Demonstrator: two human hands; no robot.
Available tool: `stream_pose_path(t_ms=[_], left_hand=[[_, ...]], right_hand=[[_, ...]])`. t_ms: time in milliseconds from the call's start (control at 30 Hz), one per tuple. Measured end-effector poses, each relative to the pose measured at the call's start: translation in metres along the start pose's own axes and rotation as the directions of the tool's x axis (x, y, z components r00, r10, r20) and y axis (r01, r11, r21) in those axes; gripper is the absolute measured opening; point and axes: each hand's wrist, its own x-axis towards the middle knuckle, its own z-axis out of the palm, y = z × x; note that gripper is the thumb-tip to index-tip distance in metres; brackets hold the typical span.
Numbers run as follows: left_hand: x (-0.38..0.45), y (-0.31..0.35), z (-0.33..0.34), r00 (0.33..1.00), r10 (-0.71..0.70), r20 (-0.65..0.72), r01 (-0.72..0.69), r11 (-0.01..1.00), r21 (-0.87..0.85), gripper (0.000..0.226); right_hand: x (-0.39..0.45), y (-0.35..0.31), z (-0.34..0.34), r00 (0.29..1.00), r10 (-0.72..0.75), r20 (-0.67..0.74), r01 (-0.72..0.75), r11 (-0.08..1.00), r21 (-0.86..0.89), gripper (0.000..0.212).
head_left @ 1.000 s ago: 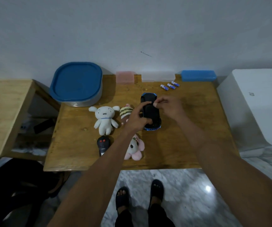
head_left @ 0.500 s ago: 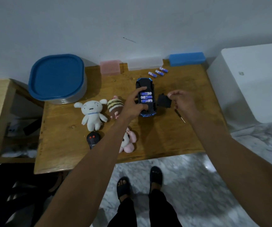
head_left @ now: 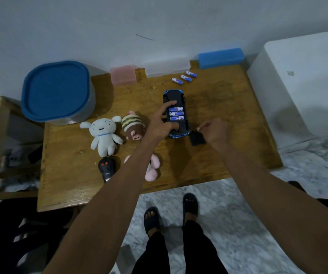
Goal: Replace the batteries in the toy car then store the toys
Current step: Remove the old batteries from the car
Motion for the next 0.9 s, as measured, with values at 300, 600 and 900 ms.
stream_pose_path(t_ms=[300, 600, 900], left_hand=[[-0.002, 0.015, 0.002, 1.000, 0.013, 0.002, -0.013, 0.999, -0.047, 0.077], [-0.015, 0.021, -0.003, 0.990, -0.057, 0.130, 0.075, 0.987, -0.141, 0.094], [-0.019, 0.027, -0.006, 0.985, -0.046, 0.168, 0.073, 0.984, -0.160, 0.098]], right_hand=[[0.001, -0.077, -0.014, 0.986, -0.151, -0.074, 0.163, 0.966, 0.202, 0.003], [-0.001, -0.102, -0.004, 0.993, 0.013, -0.115, 0.002, 0.991, 0.132, 0.017], [-0.010, -0.118, -0.004, 0.991, 0.029, -0.129, -0.007, 0.986, 0.169, 0.023]])
